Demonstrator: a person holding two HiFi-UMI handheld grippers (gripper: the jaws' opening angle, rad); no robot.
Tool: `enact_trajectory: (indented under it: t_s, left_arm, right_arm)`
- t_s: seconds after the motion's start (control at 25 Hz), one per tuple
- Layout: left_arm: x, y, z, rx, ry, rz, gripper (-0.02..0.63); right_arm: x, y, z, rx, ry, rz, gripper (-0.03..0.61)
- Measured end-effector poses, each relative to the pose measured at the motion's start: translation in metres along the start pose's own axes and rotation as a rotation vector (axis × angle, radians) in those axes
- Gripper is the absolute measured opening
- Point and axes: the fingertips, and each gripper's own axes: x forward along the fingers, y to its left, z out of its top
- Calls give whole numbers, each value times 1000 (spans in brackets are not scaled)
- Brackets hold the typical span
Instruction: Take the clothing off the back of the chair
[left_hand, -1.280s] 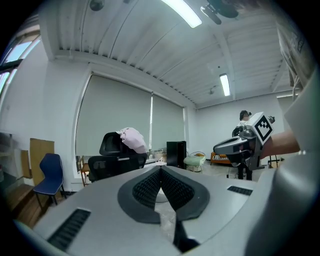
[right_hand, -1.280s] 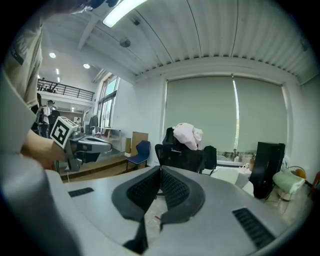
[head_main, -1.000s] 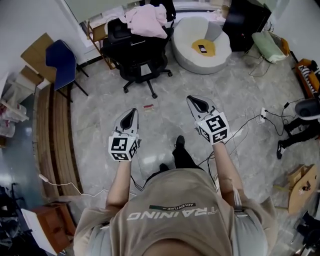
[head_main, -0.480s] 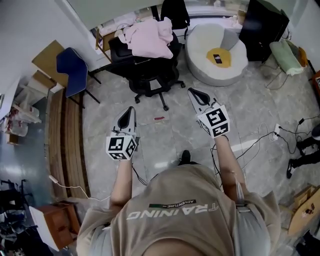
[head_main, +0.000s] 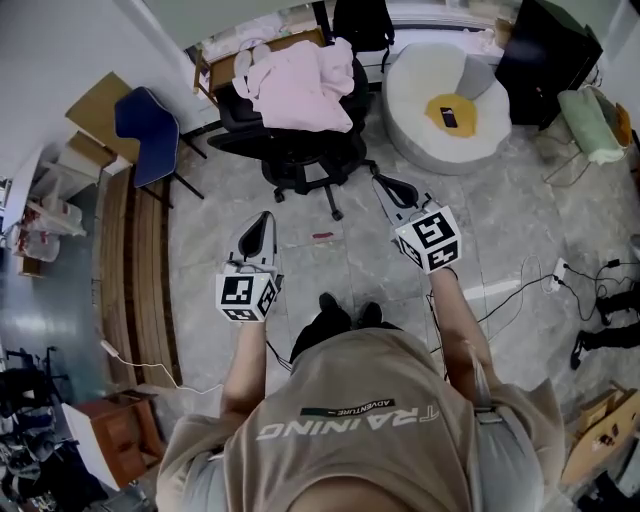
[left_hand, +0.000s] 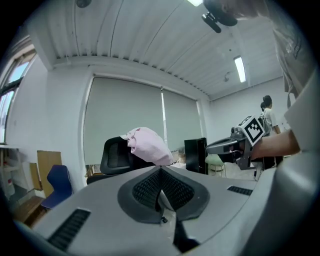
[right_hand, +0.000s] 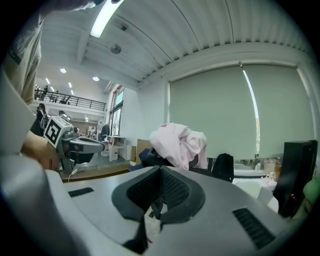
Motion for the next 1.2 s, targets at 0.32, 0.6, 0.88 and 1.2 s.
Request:
enact_trajectory:
  t_s: [0.32,0.6,0.88,1.2]
  left_arm:
    - [55,36,8,-4,-42,-56,12]
    - [109,95,40,26,-124,-92,12]
    - [142,125,41,19,-120,-119,14]
    - [163,133,38,-5,-82,-73,14]
  right_arm:
    - [45,-31,15,-20,-8,-51,34]
    - [83,-61,47,-37,-49,-136,34]
    - [111,-79,48,-20,-37,-182,34]
    - [126,-112,50,4,-45,-156,34]
